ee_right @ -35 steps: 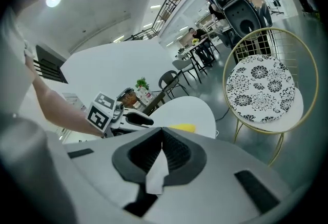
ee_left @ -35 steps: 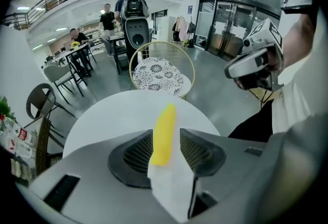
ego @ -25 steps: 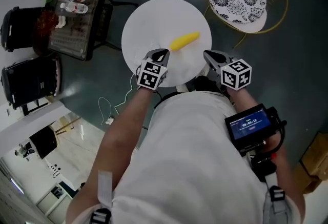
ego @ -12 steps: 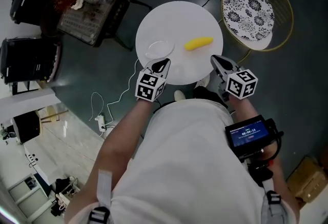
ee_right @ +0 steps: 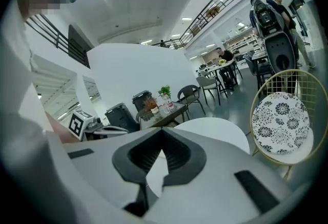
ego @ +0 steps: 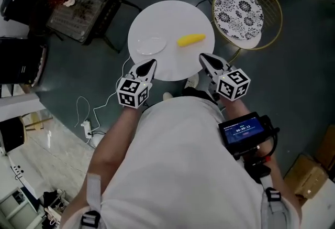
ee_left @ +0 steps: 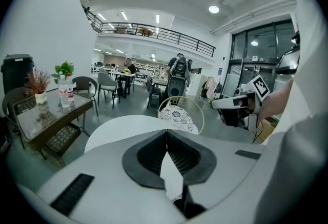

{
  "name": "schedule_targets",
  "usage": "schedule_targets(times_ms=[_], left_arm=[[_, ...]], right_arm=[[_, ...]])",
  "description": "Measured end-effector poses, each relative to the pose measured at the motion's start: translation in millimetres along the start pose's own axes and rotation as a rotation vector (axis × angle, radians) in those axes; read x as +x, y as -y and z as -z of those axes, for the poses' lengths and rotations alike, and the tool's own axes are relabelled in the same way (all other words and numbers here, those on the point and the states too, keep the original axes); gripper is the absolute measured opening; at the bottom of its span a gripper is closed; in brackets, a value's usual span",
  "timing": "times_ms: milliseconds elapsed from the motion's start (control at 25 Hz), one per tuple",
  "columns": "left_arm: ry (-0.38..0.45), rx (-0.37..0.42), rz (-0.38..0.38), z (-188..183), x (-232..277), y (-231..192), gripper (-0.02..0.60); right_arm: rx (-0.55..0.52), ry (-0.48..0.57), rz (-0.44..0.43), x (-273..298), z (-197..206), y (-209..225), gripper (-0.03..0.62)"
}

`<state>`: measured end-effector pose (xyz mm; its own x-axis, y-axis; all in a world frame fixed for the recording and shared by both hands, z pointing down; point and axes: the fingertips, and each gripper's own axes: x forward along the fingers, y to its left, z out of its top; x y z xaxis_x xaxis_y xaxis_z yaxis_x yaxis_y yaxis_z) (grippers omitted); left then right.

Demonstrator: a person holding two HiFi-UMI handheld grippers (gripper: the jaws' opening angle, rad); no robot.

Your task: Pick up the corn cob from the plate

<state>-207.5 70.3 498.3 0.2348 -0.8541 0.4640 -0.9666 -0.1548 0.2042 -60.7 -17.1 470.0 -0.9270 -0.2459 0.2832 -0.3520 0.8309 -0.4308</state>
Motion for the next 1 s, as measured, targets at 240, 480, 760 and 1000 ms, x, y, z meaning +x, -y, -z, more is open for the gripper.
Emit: schedule_targets(times_ms=[240, 480, 760, 1000], left_arm=[[0.014, -0.016, 0.015, 3.1, 4.5, 0.8, 0.011], [0.013, -0.011, 0.024, 0.3, 8.6, 2.8, 0.011], [0.013, -0.001, 0.034, -3.2, 12.9, 3.9, 0.011], [0.008, 0.003, 0.042, -3.4, 18.7, 6.7, 0.011]], right_arm=[[-0.003, 0.01, -0.001, -3.0, -1.3, -4.5, 0.009], [0.002, 0.011, 0.004, -3.7, -1.0, -3.0, 0.009], [-0.001, 0.011, 0.006, -3.3, -1.8, -2.2, 0.009], [-0.004, 0.01, 0.008, -3.2, -3.0, 0.7, 0.009]])
